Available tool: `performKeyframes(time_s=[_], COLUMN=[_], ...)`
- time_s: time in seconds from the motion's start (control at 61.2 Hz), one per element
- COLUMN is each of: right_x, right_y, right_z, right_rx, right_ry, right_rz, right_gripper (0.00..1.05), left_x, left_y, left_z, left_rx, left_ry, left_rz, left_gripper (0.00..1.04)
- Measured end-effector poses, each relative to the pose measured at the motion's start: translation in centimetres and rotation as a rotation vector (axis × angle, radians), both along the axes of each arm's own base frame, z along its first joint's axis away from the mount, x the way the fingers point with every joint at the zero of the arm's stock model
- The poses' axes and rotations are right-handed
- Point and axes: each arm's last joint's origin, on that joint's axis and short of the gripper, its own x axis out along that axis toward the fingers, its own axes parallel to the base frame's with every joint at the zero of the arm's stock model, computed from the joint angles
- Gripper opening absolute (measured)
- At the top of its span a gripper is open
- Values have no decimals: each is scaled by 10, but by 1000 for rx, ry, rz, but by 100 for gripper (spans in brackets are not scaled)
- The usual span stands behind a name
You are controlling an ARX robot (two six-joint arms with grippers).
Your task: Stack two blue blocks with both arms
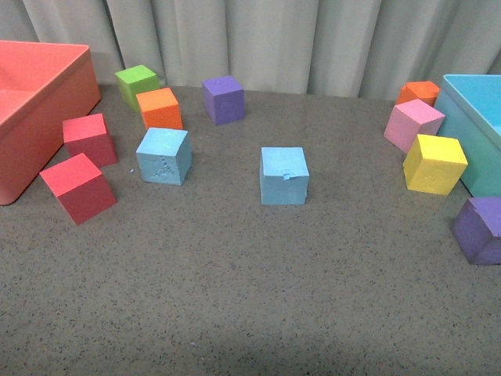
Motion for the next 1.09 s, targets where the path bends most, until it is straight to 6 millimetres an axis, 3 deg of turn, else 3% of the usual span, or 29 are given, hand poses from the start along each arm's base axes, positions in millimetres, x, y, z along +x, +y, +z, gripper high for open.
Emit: performKeyframes(time_s=[0.441,0.686,0.735,0.817,0.899,0.997,1.095], right_x=[-13,-13,-13,-13,-13,-13,-13], right_y=[0,0,0,0,0,0,0], right_z=[-3,-3,-3,-3,-3,-3,-3], right_rx=[0,0,0,0,0,0,0], right_ry=[6,6,5,5,5,5,5], right_rz=[3,3,3,3,3,3,3], right_gripper=[1,45,57,75,95,94,95], left_x=[0,0,2,19,53,95,144], left_y=[0,0,0,-2,-8,-15,-26], left_z=[0,0,-3,-9,-1,8,3], left_rx=[0,0,-40,-76,-89,-102,-93], left_ry=[0,0,158,294,347,379,453], left_rz=[0,0,16,31,-12,-26,-34], left_gripper=[98,98,98,98,98,98,98])
